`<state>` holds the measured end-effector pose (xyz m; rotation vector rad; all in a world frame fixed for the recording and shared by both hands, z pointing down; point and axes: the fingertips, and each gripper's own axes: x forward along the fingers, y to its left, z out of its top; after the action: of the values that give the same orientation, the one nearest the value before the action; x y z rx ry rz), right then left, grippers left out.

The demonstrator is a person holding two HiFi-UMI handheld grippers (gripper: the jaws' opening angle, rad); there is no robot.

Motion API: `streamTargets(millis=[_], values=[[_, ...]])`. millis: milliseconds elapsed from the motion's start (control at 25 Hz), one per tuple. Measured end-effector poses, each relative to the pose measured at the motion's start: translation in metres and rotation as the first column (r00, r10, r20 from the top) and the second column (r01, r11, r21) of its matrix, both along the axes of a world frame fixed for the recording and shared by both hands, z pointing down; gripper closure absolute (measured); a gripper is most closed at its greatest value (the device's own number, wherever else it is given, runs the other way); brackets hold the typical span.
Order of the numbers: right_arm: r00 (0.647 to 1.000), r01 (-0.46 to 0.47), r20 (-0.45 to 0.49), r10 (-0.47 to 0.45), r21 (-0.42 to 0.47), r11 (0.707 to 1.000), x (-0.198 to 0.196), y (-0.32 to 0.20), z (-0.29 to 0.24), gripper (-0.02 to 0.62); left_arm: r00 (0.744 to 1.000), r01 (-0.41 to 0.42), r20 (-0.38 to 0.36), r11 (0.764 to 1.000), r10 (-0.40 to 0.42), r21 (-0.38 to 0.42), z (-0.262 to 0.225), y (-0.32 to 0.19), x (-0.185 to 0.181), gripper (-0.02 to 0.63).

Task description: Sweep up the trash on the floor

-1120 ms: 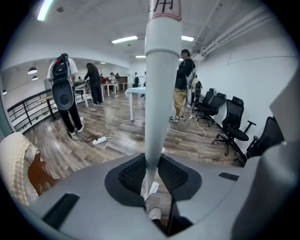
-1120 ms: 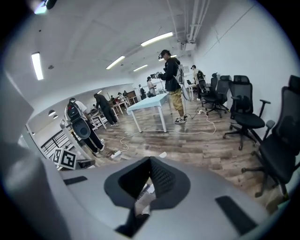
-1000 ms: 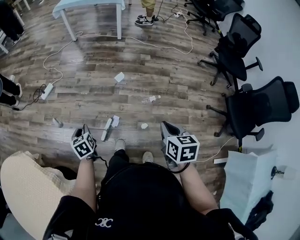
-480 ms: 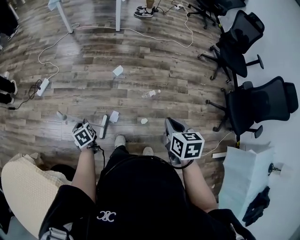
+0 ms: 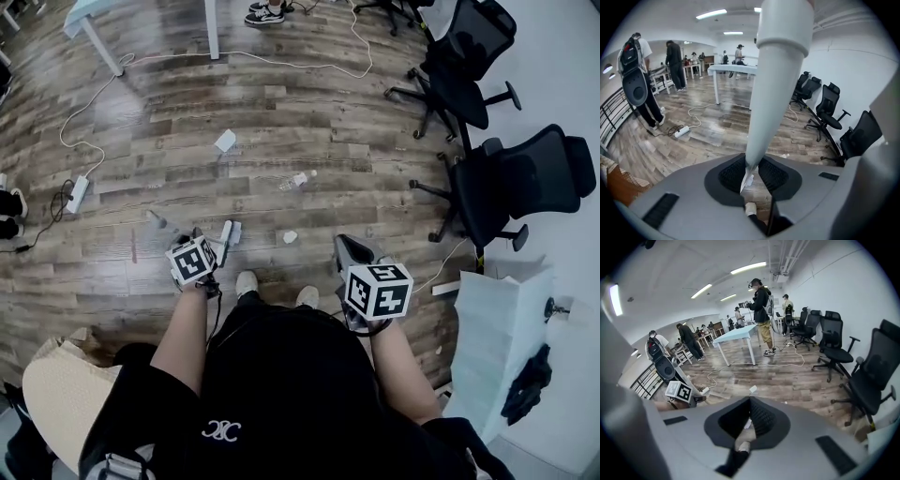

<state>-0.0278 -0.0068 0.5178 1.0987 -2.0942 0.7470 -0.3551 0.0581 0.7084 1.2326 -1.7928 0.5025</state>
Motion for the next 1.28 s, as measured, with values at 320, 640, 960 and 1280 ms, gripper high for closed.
streamTargets(millis=[320, 640, 960, 1280], values=[[0.994, -0.111, -0.026, 0.111, -0.008, 0.994, 0.031, 0.005, 0.002, 0.581, 0.991, -0.115, -0.064, 0.992, 0.118, 0.045, 0.002, -0.07, 0.033, 0.522], [0.983, -0.183, -0.018, 0.183, -0.004, 0.983, 0.061, 0.014, 0.002, 0.581, 0.969, -0.221, -0.096, 0.973, 0.227, 0.071, -0.009, -0.096, 0.083, 0.522], [0.979, -0.204, 0.024, 0.204, -0.012, 0.979, 0.074, 0.021, 0.002, 0.581, 0.912, -0.404, -0.02, 0.904, 0.411, 0.138, -0.055, -0.09, 0.14, 0.522], [0.969, -0.245, 0.024, 0.245, -0.02, 0.969, 0.094, 0.039, 0.006, 0.581, 0.804, -0.584, -0.041, 0.802, 0.593, 0.127, -0.057, -0.08, 0.21, 0.52]])
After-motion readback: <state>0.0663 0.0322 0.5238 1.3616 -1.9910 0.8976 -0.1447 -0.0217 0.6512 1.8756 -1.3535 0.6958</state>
